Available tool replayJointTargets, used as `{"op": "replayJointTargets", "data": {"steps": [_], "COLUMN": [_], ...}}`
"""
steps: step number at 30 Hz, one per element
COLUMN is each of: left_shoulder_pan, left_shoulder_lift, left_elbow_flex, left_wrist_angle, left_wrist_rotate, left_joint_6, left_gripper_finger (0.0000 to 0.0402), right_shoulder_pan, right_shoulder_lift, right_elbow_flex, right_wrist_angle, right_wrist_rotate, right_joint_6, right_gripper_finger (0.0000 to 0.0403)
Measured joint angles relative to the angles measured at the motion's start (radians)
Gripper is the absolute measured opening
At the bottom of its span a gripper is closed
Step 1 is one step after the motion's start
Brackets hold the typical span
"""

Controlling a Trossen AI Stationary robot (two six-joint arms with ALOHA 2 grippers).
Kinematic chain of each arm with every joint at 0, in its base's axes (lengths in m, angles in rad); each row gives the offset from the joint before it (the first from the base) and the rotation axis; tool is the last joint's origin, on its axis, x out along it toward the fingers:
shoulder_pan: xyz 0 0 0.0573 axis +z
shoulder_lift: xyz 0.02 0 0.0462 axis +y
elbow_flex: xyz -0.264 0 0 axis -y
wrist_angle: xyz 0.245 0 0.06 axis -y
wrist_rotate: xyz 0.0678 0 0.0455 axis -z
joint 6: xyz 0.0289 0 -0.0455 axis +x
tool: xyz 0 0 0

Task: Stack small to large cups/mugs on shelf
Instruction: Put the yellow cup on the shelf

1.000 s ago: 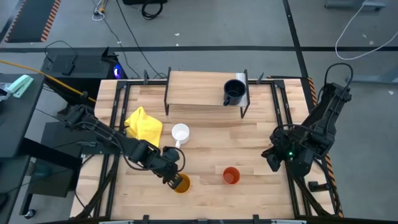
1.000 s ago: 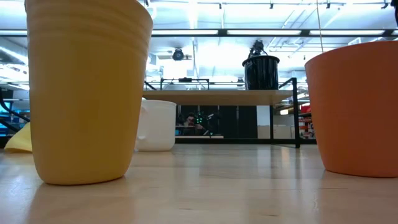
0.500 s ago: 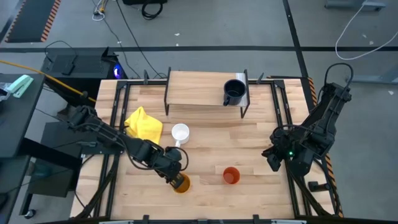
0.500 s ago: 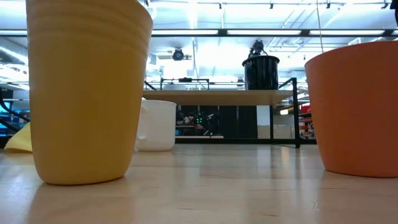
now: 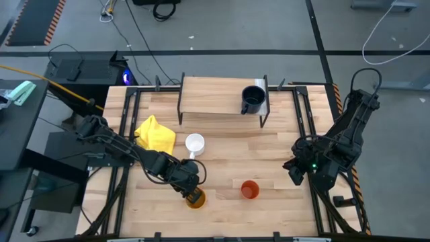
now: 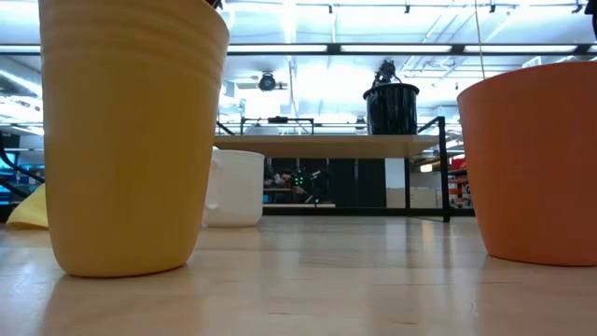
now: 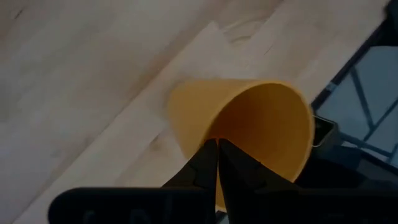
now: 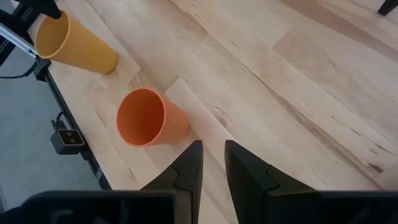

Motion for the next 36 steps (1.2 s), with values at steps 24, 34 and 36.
{"op": "replayJointTargets", "data": {"steps": [24,34,36], "left_shoulder_pan": [0.022,0.028,0.029], "left_shoulder_lift": [0.000,0.000,0.000], "left_elbow_flex": [0.123,0.123,0.123], "left_wrist_angle": [-0.140,-0.132,-0.144], "left_wrist_rotate": [-0.015,-0.023,-0.024], "left_joint_6": [0.174,0.217,0.217], "left_gripper_finger": [0.0015,0.0028,0.0043], "right_shoulder_pan": [0.000,0.000,0.000], "right_shoulder_lift": [0.000,0.000,0.000], "right_elbow_flex": [0.000,0.000,0.000], "right_wrist_angle": [-0.017,-0.017,-0.016], "right_wrist_rotate": [0.000,0.008,0.008], "right_joint_6": [-0.007,-0.007,-0.007], "right_gripper_finger": [0.0088,0.0087,0.0087]}}
